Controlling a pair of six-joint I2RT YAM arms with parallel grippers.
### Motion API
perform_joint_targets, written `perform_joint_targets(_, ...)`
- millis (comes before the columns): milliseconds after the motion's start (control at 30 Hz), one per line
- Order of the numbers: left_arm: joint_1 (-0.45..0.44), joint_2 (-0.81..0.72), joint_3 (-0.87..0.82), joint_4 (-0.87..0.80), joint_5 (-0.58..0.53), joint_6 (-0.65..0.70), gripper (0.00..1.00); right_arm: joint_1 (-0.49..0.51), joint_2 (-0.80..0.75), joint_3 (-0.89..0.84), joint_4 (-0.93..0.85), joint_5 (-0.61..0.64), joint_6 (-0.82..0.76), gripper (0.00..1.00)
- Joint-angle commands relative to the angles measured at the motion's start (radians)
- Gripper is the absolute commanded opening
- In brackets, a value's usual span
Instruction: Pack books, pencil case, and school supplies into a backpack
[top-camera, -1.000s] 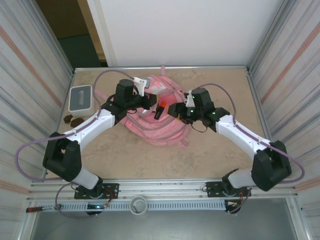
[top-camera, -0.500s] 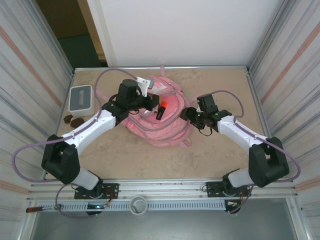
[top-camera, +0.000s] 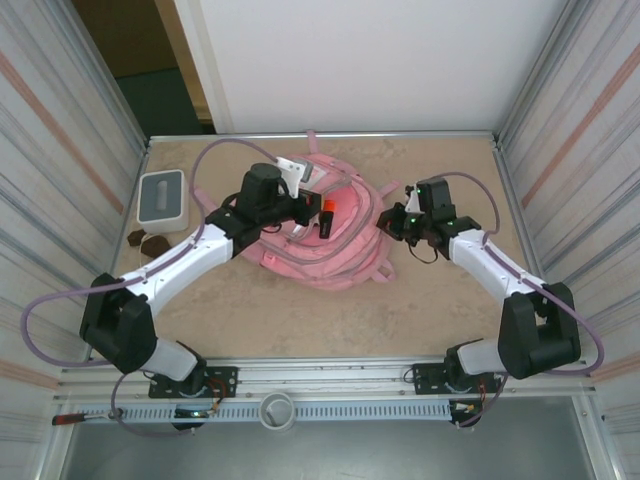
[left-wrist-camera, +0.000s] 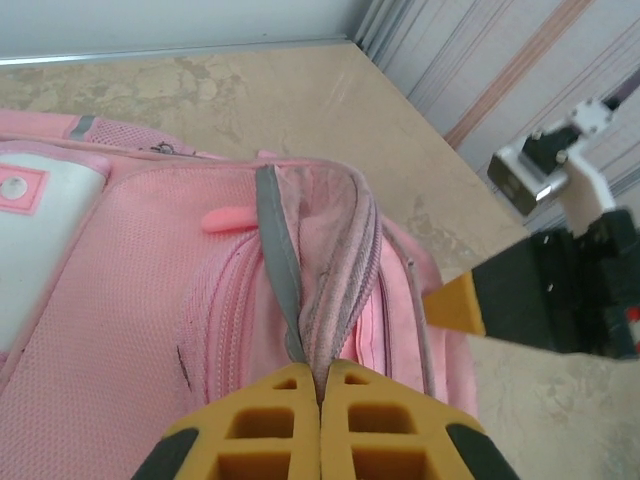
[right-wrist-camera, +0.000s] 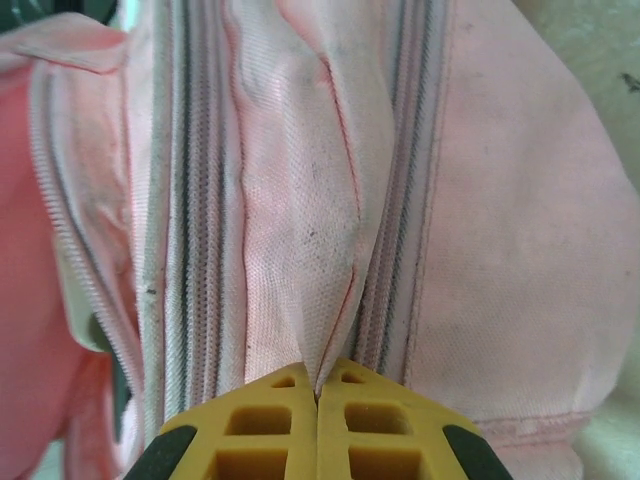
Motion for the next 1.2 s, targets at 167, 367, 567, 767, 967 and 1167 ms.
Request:
perform_joint_targets(167, -0.074, -0.058, 0.042, -0.017, -0.046, 0.086, 0.0, -0.044, -0.003, 0.206, -0.015, -0.268, -0.066, 0.0)
perform_joint_targets(367, -0.2, -0.06, 0.08, -0.038, -0.056, 0.083, 0.0, -0.094, 0.125, 0.33, -0.131, -0.34, -0.141, 0.0)
perform_joint_targets(567, -0.262, -0.043, 0.091, 0.013, -0.129, 0.079, 0.0, -0.118, 0.239, 0.394, -0.164, -0.382, -0.205, 0.0)
perform_joint_targets(767, -0.241, 0.123, 0.163, 0.029, -0.234, 0.105, 0.04, -0.144, 0.357, 0.444, -0.177, -0.376, -0.243, 0.0)
perform_joint_targets(967, -0.208, 0.283, 0.281, 0.012, -0.139, 0.106, 0.21, -0.151, 0.543, 0.605, -0.26, -0.342, -0.281, 0.0)
perform_joint_targets(1167, -0.194, 0.196, 0.242, -0.038, -0.095, 0.28, 0.56, -0.149, 0.654, 0.758, -0.368, -0.25, -0.313, 0.16)
